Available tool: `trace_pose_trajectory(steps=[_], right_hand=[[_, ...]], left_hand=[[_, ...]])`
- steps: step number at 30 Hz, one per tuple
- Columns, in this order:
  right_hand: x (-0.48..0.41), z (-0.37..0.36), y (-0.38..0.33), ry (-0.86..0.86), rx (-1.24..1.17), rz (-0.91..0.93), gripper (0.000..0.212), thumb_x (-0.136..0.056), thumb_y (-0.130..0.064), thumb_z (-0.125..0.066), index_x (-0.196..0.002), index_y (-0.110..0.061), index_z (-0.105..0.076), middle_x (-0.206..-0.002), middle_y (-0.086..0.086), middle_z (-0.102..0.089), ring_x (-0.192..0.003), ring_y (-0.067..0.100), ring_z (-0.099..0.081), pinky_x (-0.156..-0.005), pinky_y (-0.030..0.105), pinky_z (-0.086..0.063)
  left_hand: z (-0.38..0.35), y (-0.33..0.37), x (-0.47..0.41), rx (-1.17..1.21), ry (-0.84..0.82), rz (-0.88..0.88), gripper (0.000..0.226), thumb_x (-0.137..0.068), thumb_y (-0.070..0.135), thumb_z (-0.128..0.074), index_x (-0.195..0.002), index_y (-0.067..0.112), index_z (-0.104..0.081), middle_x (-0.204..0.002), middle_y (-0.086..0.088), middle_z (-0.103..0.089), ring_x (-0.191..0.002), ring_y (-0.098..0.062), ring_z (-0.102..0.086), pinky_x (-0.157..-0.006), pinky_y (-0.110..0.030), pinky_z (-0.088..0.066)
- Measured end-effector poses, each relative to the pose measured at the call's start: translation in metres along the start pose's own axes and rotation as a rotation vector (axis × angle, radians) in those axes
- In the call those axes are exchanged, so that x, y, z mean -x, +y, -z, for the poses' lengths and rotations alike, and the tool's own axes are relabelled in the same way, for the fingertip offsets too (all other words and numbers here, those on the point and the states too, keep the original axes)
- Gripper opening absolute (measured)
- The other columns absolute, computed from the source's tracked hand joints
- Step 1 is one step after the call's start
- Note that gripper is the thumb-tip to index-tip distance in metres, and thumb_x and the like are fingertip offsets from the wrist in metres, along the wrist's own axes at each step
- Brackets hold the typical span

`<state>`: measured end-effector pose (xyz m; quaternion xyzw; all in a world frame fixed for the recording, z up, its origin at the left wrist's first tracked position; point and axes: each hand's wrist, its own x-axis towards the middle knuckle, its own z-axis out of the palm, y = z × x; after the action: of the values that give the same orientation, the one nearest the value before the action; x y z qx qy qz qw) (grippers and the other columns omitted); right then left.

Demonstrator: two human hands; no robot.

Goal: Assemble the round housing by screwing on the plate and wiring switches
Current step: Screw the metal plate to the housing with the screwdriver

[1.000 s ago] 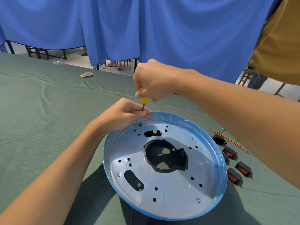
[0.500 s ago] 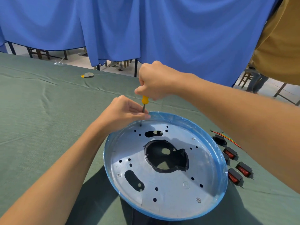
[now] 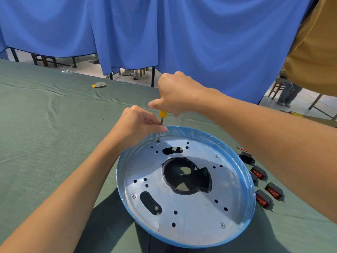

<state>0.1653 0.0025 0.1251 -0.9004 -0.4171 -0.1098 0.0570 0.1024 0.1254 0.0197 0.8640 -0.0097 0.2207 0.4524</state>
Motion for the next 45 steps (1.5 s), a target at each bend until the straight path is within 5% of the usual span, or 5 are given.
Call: trace_pose_trajectory(steps=[5, 15, 26, 30, 45], right_hand=[[0.002, -0.002, -0.005, -0.065, -0.157, -0.012, 0.028, -0.081, -0.031, -0.070, -0.072, -0.013, -0.050, -0.062, 0.006, -0.066, -0.051, 0.016, -0.063, -0.042, 0.023, -0.046], [-0.001, 0.030, 0.021, 0.240, -0.706, -0.136, 0.017, -0.099, -0.020, -0.042, -0.084, -0.014, -0.038, -0.082, 0.007, -0.055, -0.070, 0.020, -0.064, -0.066, 0.036, -0.052], [0.020, -0.025, 0.036, -0.481, 0.098, 0.142, 0.077, -0.060, -0.071, -0.074, -0.125, -0.038, -0.049, -0.091, -0.022, -0.049, -0.097, 0.015, -0.046, -0.072, 0.035, -0.040], [0.019, -0.044, 0.045, -0.331, 0.084, 0.131, 0.025, -0.083, -0.057, -0.063, -0.088, -0.035, -0.052, -0.084, -0.010, -0.049, -0.085, 0.019, -0.045, -0.065, 0.032, -0.035], [0.028, -0.044, 0.051, -0.133, 0.047, 0.128, 0.024, -0.091, -0.046, -0.058, -0.075, -0.034, -0.046, -0.088, 0.000, -0.052, -0.088, 0.026, -0.053, -0.063, 0.030, -0.032]], left_hand=[[0.006, 0.000, -0.001, -0.094, -0.140, -0.019, 0.013, -0.092, 0.017, -0.069, -0.088, 0.016, -0.081, -0.086, -0.003, -0.078, -0.082, -0.019, -0.070, -0.089, -0.049, -0.053], [0.020, -0.010, 0.003, 0.284, -0.105, 0.472, 0.035, -0.101, 0.038, -0.051, -0.098, 0.010, -0.073, -0.093, -0.005, -0.078, -0.070, -0.017, -0.074, -0.061, -0.027, -0.058], [0.017, -0.002, 0.006, 0.266, -0.369, 0.627, 0.058, -0.090, 0.058, -0.059, -0.086, 0.003, -0.078, -0.072, -0.012, -0.072, -0.056, -0.021, -0.066, -0.049, -0.024, -0.052], [0.017, 0.006, 0.006, 0.259, -0.433, 0.629, 0.041, -0.092, 0.039, -0.067, -0.094, -0.001, -0.074, -0.073, -0.014, -0.073, -0.055, -0.022, -0.067, -0.047, -0.025, -0.050], [0.014, 0.002, 0.005, 0.494, -0.471, 0.696, 0.029, -0.093, 0.033, -0.062, -0.099, 0.007, -0.074, -0.083, -0.011, -0.073, -0.062, -0.021, -0.069, -0.052, -0.027, -0.054]])
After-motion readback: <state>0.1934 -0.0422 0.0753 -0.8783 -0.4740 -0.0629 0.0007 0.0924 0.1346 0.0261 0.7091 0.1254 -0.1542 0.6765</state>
